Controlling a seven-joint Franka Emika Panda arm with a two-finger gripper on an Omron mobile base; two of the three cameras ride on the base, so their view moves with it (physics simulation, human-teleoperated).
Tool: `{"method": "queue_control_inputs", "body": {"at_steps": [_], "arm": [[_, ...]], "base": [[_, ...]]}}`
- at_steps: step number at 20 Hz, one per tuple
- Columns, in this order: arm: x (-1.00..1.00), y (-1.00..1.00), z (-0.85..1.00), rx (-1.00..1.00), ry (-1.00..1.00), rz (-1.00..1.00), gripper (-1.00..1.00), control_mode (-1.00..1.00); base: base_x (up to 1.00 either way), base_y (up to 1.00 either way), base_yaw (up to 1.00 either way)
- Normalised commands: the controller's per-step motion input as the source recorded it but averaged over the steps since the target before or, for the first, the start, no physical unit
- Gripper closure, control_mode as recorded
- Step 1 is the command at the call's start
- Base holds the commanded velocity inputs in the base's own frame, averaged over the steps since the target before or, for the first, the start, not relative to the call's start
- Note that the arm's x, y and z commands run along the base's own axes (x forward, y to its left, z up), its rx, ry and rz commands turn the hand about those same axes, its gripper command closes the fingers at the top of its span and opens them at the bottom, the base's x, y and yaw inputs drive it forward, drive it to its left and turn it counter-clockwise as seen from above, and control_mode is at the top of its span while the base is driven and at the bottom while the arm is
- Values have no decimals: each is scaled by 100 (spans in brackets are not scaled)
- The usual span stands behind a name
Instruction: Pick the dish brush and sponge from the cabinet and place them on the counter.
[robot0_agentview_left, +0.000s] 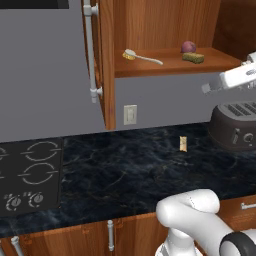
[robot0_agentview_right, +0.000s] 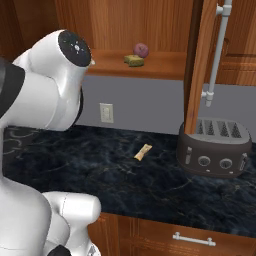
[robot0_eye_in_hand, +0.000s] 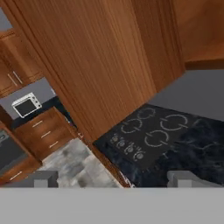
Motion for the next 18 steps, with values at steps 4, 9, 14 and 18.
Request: {"method": "queue_control_inputs", "body": {"at_steps": [4, 9, 14, 18], "arm": [[-19, -27, 0, -3, -23, -12, -100, -100], [-13, -28, 0, -11, -15, -17, -100, -100], [-5, -31, 0, -16, -7, -21, -100, -100], [0, -27, 0, -19, -4, -23, -100, -100]], "base": [[0, 0, 0], [0, 0, 0], [0, 0, 0], [0, 0, 0]]}}
